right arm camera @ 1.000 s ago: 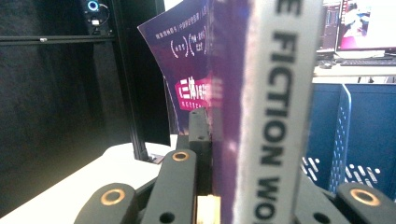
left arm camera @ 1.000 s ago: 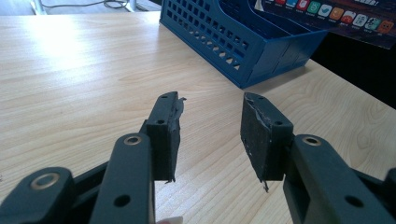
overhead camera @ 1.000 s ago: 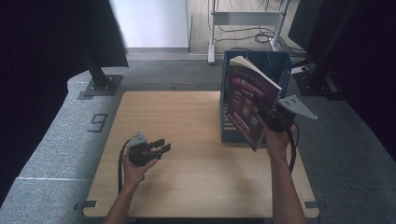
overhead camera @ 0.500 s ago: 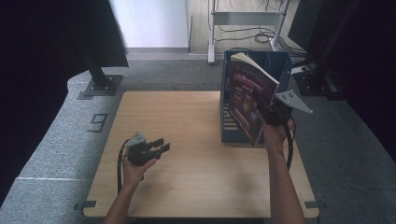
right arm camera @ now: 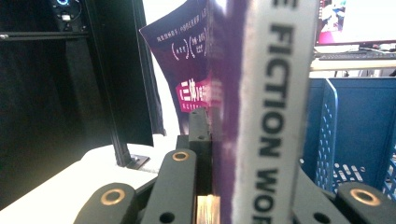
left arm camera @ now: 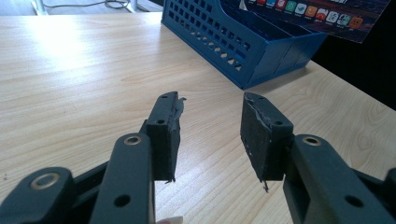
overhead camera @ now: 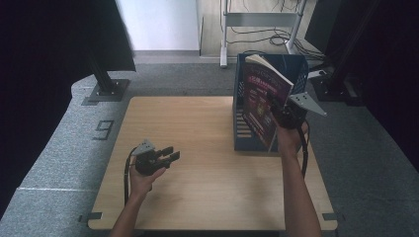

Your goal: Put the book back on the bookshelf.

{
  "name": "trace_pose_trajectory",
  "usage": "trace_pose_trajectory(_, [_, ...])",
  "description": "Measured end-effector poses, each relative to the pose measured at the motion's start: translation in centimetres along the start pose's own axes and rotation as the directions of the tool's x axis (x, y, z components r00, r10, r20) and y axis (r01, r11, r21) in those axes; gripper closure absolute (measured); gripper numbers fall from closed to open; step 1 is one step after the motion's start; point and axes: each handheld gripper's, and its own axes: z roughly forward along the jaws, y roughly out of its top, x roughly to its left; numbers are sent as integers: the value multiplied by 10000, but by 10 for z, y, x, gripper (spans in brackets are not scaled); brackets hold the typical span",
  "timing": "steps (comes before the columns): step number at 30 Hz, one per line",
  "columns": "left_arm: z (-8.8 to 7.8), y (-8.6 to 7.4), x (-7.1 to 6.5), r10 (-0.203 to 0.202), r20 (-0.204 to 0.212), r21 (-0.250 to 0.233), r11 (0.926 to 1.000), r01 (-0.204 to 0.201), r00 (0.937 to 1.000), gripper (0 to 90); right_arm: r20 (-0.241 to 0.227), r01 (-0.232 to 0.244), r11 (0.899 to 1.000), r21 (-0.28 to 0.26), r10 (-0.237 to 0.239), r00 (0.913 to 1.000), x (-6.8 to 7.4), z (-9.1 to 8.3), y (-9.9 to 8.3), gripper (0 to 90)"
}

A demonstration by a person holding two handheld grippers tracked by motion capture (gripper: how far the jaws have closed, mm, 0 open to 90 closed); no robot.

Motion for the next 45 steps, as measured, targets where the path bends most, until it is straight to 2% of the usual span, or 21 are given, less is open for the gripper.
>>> trace_pose_trajectory(18, [1,-1,1,-50,1,25,10000,50,10000,573,302,128,9999,2,-128,9995,-4,14,-1,818])
trace_pose_trajectory(21, [3,-2,1,-50,34,142,9999,50,10000,573,356,112,9999,17,-112,9993,-5,17,-2,817])
trace_pose_trajectory(30, [2,-2,2,-117,37,90,9999,117,9999,573,552,-74,10000,27,73,9984,-10,26,-6,817])
trace_pose_trajectory(45, [1,-3,6,-183,41,43,9998,183,9998,573,899,42,9997,240,-64,9959,-8,57,-13,817])
